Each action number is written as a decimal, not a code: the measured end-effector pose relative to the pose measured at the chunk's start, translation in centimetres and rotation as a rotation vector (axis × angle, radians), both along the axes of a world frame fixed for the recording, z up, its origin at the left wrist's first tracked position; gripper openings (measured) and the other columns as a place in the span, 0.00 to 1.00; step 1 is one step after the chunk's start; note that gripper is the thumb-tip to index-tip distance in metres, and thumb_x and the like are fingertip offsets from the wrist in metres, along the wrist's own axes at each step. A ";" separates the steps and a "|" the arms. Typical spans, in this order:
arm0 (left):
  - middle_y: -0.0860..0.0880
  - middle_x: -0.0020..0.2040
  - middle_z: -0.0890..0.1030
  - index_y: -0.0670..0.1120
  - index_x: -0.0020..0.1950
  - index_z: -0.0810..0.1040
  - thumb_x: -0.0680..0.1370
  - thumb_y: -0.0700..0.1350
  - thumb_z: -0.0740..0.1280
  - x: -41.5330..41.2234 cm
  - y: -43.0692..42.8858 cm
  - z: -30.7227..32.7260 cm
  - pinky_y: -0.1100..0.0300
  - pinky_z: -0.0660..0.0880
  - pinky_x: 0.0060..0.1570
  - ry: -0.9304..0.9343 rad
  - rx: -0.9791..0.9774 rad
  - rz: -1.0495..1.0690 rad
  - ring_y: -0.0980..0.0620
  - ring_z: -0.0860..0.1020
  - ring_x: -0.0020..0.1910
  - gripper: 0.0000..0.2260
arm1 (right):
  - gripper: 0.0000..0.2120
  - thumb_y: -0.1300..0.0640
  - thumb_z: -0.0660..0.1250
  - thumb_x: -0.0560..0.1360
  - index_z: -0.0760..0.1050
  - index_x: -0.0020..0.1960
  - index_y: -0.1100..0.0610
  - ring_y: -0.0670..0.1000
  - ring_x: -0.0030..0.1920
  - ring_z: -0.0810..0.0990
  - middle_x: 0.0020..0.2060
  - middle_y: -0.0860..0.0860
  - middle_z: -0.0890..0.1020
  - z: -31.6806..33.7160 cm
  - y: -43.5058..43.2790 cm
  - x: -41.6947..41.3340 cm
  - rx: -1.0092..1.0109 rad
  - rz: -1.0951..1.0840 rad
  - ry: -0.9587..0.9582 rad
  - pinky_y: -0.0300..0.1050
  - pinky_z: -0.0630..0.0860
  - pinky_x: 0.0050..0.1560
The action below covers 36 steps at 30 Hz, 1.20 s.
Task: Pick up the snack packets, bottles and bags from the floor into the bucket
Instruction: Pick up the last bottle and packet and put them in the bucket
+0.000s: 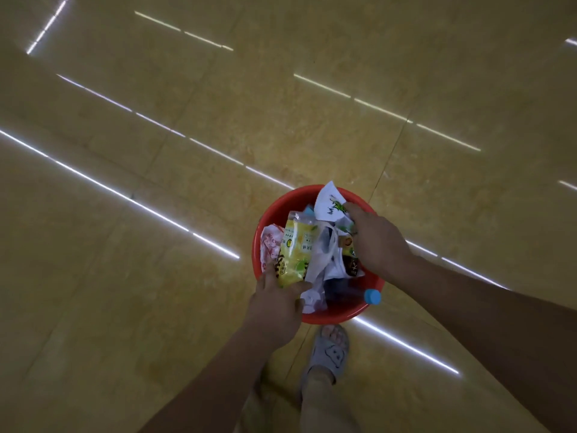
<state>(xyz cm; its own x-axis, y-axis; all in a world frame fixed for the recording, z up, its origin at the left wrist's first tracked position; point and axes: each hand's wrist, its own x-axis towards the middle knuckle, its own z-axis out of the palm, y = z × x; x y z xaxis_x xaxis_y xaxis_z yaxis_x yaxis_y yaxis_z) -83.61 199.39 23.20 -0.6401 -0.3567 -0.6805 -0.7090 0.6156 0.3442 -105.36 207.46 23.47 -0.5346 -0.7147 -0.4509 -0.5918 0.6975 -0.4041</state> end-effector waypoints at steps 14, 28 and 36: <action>0.37 0.73 0.59 0.67 0.63 0.74 0.76 0.41 0.64 -3.4 0.1 -9.2 0.42 0.69 0.66 -0.040 0.080 -0.084 0.31 0.63 0.69 0.24 | 0.36 0.63 0.58 0.79 0.43 0.80 0.49 0.60 0.75 0.62 0.79 0.54 0.49 -13.1 2.3 0.9 -0.044 -0.054 -0.045 0.53 0.69 0.67; 0.45 0.64 0.60 0.64 0.55 0.78 0.76 0.42 0.67 -3.7 0.9 -12.1 0.47 0.74 0.60 -0.016 0.079 -0.041 0.39 0.69 0.61 0.16 | 0.42 0.61 0.61 0.77 0.36 0.78 0.43 0.61 0.67 0.72 0.79 0.46 0.40 -14.8 4.3 1.5 0.004 -0.132 -0.110 0.53 0.77 0.55; 0.40 0.73 0.46 0.60 0.60 0.75 0.77 0.42 0.64 -3.4 2.6 -10.5 0.49 0.73 0.62 -0.064 0.029 -0.075 0.36 0.62 0.70 0.16 | 0.41 0.55 0.64 0.76 0.40 0.79 0.53 0.63 0.56 0.78 0.74 0.61 0.61 -13.7 4.8 1.2 0.153 -0.136 -0.188 0.49 0.73 0.50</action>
